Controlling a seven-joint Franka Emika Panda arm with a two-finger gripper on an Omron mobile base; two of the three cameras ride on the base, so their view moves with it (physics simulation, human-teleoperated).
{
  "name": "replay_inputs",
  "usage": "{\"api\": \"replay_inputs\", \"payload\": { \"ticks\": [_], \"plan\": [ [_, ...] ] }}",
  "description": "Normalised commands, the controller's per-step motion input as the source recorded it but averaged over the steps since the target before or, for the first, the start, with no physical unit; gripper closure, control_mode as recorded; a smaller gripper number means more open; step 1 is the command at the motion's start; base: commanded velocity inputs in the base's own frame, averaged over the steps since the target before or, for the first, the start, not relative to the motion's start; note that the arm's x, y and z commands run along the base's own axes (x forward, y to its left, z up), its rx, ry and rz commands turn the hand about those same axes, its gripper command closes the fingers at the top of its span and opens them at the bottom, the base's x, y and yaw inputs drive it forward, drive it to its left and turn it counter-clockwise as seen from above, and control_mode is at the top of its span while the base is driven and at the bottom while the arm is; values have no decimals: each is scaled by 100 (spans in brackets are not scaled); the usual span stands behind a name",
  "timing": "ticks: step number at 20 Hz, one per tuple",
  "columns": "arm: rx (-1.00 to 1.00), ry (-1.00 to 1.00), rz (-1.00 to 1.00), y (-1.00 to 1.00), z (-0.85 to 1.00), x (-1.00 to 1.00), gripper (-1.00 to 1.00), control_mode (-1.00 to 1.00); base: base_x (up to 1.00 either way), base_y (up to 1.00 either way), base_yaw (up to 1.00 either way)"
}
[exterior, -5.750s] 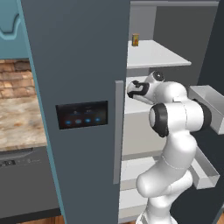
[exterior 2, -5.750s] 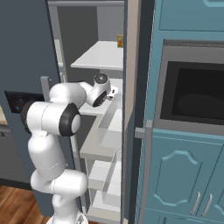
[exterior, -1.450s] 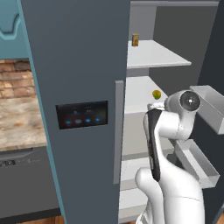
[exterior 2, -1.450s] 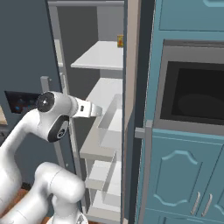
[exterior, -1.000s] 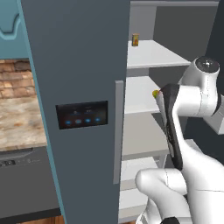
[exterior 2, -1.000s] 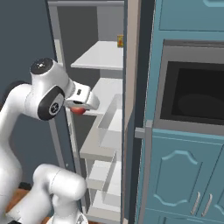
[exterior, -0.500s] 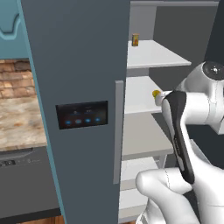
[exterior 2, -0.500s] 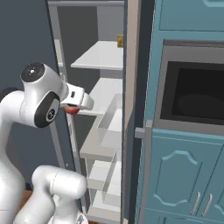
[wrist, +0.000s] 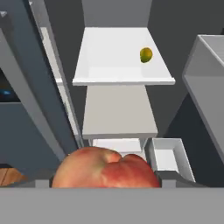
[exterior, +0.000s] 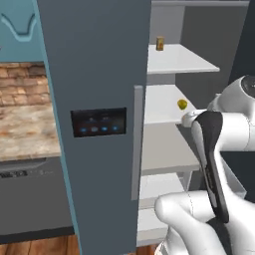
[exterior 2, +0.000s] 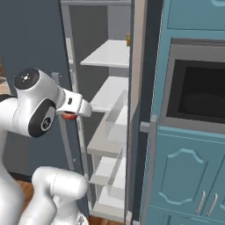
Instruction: Pick the peach and mango from the fridge and place them on the plate next to the blender to make a fruit smoothie.
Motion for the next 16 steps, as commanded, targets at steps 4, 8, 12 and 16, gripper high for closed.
{"api": "replay_inputs", "payload": {
  "ticks": [4, 8, 12, 16],
  "plan": [
    [0, 0, 0, 0, 0, 0, 100, 100, -48, 10, 69],
    [0, 0, 0, 0, 0, 0, 100, 100, -8, 48, 86],
    [0, 0, 0, 0, 0, 0, 100, 100, 0, 60, 92],
    [0, 0, 0, 0, 0, 0, 100, 100, 0, 61, 90]
  ]
}}
